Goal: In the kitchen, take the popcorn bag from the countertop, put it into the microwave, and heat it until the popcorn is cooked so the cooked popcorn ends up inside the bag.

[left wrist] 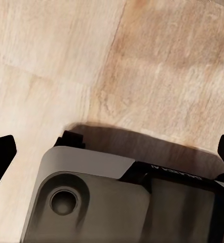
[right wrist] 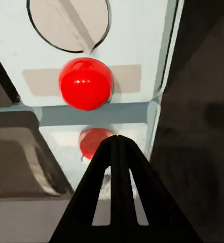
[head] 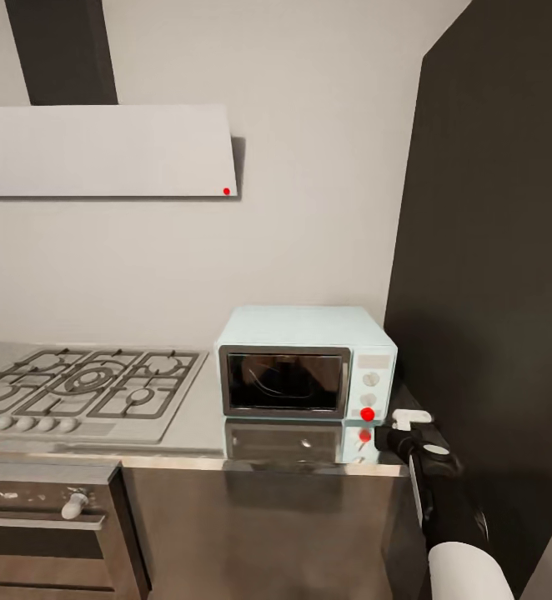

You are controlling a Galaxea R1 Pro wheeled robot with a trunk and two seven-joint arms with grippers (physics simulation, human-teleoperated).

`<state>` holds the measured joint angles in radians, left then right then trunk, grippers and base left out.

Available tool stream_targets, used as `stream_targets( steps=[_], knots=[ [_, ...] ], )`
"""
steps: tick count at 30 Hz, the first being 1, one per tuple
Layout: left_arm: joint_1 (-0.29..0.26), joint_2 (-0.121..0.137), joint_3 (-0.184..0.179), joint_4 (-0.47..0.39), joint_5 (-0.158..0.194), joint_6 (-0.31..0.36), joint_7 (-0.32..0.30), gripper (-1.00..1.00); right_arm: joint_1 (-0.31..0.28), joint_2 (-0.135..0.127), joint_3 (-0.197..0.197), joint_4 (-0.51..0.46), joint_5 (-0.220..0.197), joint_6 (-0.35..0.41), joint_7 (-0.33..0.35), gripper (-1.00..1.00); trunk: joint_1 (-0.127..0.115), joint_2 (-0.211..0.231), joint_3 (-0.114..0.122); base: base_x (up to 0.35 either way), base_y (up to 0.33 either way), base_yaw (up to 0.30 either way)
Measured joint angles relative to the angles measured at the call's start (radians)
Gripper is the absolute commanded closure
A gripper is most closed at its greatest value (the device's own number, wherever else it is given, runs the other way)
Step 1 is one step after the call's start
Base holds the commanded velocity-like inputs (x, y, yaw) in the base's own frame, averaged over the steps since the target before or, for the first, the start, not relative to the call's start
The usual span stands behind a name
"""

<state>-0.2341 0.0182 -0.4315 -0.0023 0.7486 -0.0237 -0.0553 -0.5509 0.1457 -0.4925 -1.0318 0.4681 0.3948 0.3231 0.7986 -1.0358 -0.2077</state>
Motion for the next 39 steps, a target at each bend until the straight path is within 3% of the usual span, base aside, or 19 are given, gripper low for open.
stream_targets(
  steps=[12, 21, 39],
  knots=[
    [0.000, 0.000, 0.000, 0.000, -0.001, 0.000, 0.000, -1.00, 0.000, -0.004, -0.001, -0.001, 0.002, 0.000, 0.002, 1.00, 0.000, 0.000, 0.000, 0.000, 0.066, 0.000],
    [0.000, 0.001, 0.000, 0.000, -0.001, 0.000, -0.001, -1.00, 0.000, -0.002, 0.000, 0.000, 0.000, -0.042, 0.002, 1.00, 0.000, 0.000, 0.000, 0.009, 0.000, 0.000],
    [0.001, 0.002, 0.001, -0.001, -0.001, 0.000, 0.000, -1.00, 0.007, -0.009, -0.001, 0.010, -0.011, -0.041, 0.001, 1.00, -0.006, -0.001, 0.000, 0.159, 0.000, 0.000]
  ],
)
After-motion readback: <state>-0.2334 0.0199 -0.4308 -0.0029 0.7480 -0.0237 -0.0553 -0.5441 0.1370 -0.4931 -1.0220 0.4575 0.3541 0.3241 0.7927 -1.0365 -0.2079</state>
